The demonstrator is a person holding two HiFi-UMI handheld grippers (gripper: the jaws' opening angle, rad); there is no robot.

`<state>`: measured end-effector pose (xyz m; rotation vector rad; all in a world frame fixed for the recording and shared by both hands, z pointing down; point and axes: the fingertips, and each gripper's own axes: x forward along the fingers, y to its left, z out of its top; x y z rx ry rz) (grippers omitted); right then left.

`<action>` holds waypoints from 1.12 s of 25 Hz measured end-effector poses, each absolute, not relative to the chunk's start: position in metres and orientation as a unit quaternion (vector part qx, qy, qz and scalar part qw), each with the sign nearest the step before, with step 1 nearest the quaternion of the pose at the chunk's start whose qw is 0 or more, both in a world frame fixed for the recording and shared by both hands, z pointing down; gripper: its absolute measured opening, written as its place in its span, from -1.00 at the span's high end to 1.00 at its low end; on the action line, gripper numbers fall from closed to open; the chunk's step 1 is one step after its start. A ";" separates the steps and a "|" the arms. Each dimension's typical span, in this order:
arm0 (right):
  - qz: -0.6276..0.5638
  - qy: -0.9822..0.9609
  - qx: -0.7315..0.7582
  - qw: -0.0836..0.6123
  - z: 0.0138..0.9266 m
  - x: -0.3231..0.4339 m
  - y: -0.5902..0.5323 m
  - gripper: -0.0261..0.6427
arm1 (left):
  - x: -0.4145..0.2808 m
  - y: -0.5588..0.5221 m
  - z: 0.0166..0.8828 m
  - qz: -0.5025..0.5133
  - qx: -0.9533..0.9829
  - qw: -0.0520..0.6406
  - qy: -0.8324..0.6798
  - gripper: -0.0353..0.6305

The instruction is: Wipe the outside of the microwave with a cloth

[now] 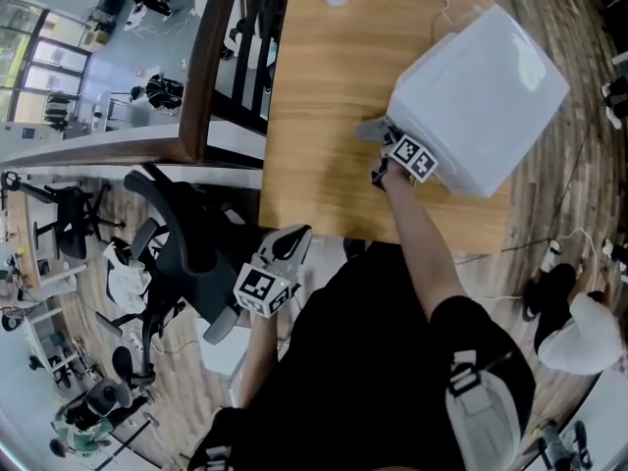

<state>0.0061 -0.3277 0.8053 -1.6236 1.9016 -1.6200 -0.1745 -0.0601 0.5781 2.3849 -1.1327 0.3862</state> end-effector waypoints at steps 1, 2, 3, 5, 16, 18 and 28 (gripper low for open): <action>-0.541 0.636 -0.544 0.079 0.807 0.007 -0.327 0.83 | -0.175 -0.060 0.578 0.141 0.869 0.234 -0.412 0.91; -0.540 0.636 -0.547 0.074 0.809 0.007 -0.326 0.83 | -0.175 -0.059 0.578 0.142 0.869 0.234 -0.412 0.91; -0.538 0.634 -0.551 0.066 0.812 0.009 -0.325 0.83 | -0.175 -0.059 0.579 0.142 0.869 0.234 -0.412 0.91; -0.536 0.630 -0.559 0.053 0.819 0.012 -0.322 0.84 | -0.176 -0.058 0.578 0.142 0.869 0.234 -0.412 0.91; -0.529 0.627 -0.570 0.051 0.819 0.033 -0.305 0.84 | -0.175 -0.054 0.577 0.144 0.874 0.229 -0.404 0.91; -0.524 0.630 -0.571 0.049 0.818 0.040 -0.298 0.84 | -0.172 -0.055 0.576 0.144 0.877 0.225 -0.398 0.91; -0.520 0.616 -0.587 0.073 0.816 0.092 -0.252 0.84 | -0.144 -0.055 0.568 0.144 0.900 0.208 -0.356 0.91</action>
